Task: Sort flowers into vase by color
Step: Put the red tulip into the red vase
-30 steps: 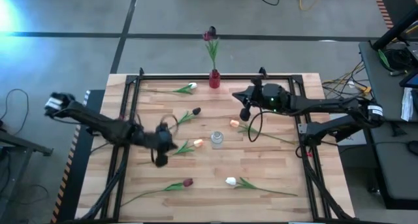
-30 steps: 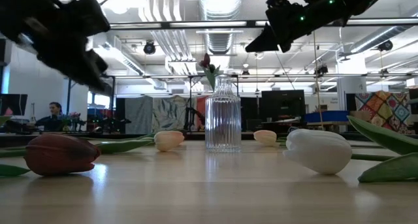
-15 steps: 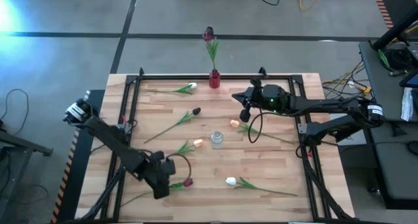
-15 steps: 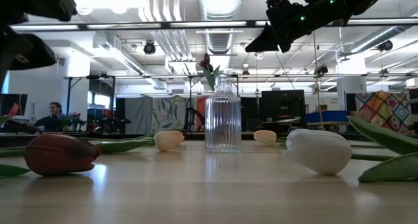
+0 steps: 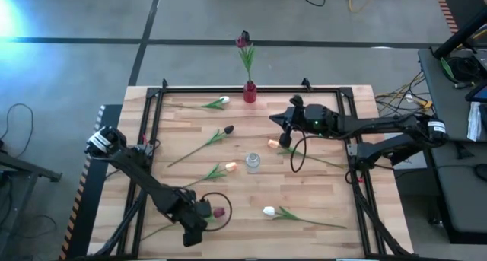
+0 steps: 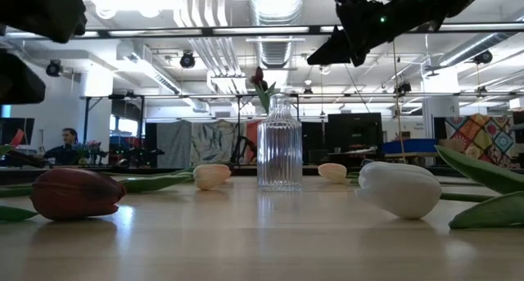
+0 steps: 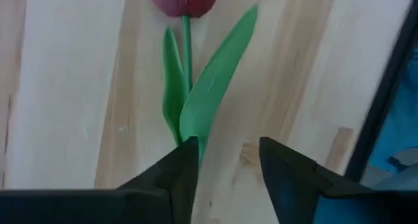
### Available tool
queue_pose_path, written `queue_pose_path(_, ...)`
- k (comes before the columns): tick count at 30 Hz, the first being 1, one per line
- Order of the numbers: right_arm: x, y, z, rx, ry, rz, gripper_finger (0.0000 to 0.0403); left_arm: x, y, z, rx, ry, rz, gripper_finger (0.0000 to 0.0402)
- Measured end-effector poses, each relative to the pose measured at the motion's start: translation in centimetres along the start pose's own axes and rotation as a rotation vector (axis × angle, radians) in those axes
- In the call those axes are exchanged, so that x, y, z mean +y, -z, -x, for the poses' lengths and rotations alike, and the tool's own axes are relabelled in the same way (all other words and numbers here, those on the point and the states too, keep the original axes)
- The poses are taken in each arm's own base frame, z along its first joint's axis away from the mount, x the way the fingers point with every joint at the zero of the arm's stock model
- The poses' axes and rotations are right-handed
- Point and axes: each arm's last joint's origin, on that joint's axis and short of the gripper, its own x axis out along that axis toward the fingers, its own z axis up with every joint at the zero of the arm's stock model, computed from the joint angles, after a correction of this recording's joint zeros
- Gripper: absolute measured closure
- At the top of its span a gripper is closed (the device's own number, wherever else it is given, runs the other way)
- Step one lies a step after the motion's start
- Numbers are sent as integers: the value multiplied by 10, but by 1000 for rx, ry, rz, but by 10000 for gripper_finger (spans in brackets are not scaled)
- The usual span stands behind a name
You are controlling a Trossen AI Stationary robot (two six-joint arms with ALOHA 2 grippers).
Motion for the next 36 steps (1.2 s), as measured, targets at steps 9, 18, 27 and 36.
queue_pose_path(9,11,-1,2,-3,-8,13,394,7,2,-12,-5,-52,-5,252)
queue_pose_path(18,11,-1,2,-3,-5,18,394,11,5,-20,-21,-25,-8,276)
queue_pose_path(27,11,-1,2,-6,-5,45,394,23,9,-29,-39,-10,-17,371)
queue_pose_path(36,11,-3,2,-25,-3,93,394,55,-4,6,-327,-173,-43,399)
